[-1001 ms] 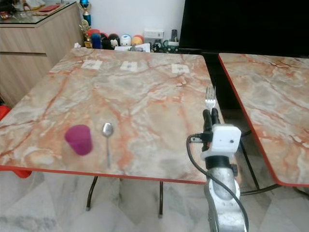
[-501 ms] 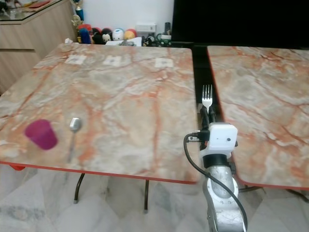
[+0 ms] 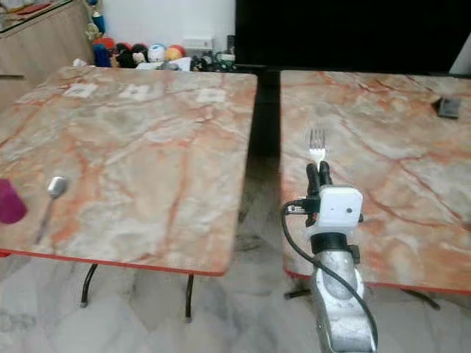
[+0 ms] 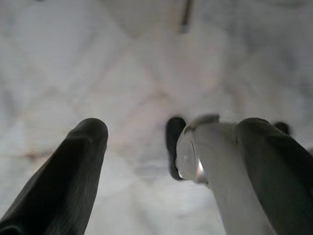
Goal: Setting the table
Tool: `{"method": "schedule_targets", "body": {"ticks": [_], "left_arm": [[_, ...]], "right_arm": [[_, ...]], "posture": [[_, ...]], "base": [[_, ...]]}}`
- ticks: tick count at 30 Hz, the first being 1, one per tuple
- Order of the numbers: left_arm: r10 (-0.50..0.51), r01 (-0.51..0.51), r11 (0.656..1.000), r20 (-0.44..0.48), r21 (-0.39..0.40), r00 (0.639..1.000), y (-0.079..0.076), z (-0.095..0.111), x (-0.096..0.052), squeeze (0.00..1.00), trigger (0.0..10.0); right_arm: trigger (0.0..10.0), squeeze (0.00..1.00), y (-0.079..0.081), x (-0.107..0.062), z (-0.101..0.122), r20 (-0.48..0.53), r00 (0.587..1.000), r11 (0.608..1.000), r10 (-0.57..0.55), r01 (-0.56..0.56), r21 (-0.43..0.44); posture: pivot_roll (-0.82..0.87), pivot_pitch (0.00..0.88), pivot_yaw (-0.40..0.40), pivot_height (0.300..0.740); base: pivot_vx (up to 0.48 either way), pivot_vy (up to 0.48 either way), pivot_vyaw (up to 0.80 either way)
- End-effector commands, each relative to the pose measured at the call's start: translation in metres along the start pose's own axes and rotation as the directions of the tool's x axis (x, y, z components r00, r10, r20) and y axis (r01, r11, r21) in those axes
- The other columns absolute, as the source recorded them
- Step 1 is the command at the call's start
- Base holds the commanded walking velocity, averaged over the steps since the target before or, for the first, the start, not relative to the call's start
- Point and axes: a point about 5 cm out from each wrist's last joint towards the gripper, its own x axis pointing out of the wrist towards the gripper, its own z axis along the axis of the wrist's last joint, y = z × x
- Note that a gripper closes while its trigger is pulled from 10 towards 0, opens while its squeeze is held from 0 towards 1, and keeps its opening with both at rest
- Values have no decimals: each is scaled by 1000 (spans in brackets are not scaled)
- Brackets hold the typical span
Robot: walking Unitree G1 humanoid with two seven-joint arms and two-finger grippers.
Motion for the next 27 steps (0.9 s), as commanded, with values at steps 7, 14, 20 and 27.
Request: {"method": "schedule_targets", "body": {"ticks": [7,14,20,27], "left_arm": [[8,-8,1000,-29,30,1000,8,-5,-2,0,10000],[14,-13,999,-29,43,999,9,-4,-2,0,10000],[23,-22,999,-29,48,999,14,-4,-3,0,10000],[31,-30,998,-23,55,999,19,-2,-3,0,10000]], "right_arm": [[10000,0,5,0,2,11,1000,1000,-2,2,21],[10000,0,5,1,1,11,1000,1000,-3,3,18],[10000,0,5,2,1,13,1000,1000,-9,8,19],[10000,0,4,1,1,16,1000,1000,-19,19,18]], "posture": [[-19,79,26,740],[-19,69,30,740],[-17,54,38,740],[-17,46,42,740]], "base": [[0,-408,-450],[0,-408,0],[0,-401,0],[0,-399,0]]}}
